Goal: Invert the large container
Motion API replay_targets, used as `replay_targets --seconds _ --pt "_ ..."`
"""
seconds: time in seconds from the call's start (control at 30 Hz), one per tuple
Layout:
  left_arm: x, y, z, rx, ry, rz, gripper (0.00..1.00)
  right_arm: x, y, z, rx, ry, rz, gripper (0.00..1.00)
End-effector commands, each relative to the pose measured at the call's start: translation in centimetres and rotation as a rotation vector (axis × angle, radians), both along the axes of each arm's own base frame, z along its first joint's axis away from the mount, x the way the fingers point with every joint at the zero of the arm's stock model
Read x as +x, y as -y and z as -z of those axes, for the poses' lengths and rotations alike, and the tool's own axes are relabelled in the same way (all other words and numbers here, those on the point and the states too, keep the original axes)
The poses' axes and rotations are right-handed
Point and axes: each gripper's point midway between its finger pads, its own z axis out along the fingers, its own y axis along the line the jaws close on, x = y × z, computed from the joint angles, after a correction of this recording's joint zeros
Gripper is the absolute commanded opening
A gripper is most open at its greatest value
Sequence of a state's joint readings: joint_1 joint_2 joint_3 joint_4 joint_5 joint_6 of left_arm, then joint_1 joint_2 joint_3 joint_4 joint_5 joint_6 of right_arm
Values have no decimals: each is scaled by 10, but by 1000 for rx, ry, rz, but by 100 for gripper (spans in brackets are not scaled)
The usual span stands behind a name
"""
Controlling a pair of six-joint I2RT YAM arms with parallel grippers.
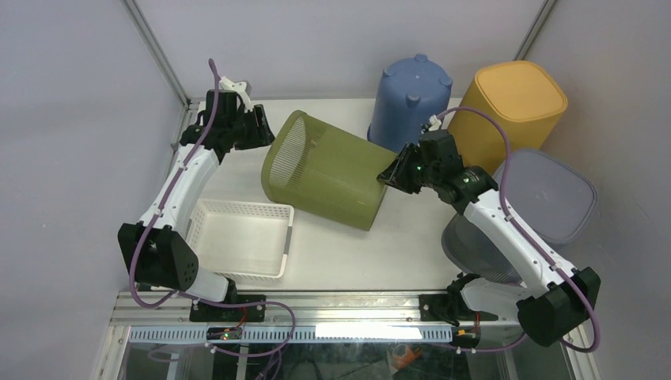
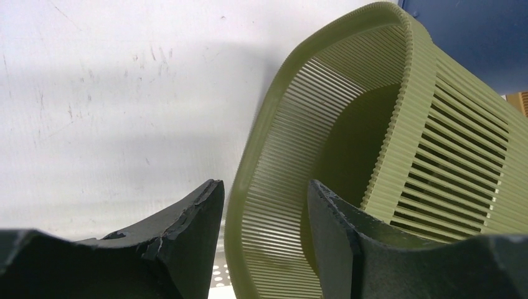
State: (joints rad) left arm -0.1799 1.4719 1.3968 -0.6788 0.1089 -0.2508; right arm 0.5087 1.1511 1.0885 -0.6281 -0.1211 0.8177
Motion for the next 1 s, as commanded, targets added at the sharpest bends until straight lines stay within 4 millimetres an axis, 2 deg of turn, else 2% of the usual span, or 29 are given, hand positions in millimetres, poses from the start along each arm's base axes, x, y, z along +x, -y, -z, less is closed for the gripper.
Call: replay_targets --seconds 0.0,0.27,0.5,0.6,0.77,0.9,0.97 --pt "-8 19 -1 -49 -3 73 53 9 -22 -89 150 243 -40 28" --pt "-7 46 4 -60 -20 123 53 1 -42 -147 215 357 -92 28" --pt "-10 89 20 -47 -55 189 54 -2 -60 -206 254 453 -150 30" --pt "-12 108 27 -56 -70 214 54 1 -69 -218 246 482 -165 31" --pt "-16 131 34 -78 -83 248 54 22 -87 -212 205 471 -182 32" --pt "-15 134 29 -77 -70 254 57 37 -97 -189 153 425 -188 37" --pt "-13 132 21 -67 -43 248 65 42 -96 -179 102 399 -187 39"
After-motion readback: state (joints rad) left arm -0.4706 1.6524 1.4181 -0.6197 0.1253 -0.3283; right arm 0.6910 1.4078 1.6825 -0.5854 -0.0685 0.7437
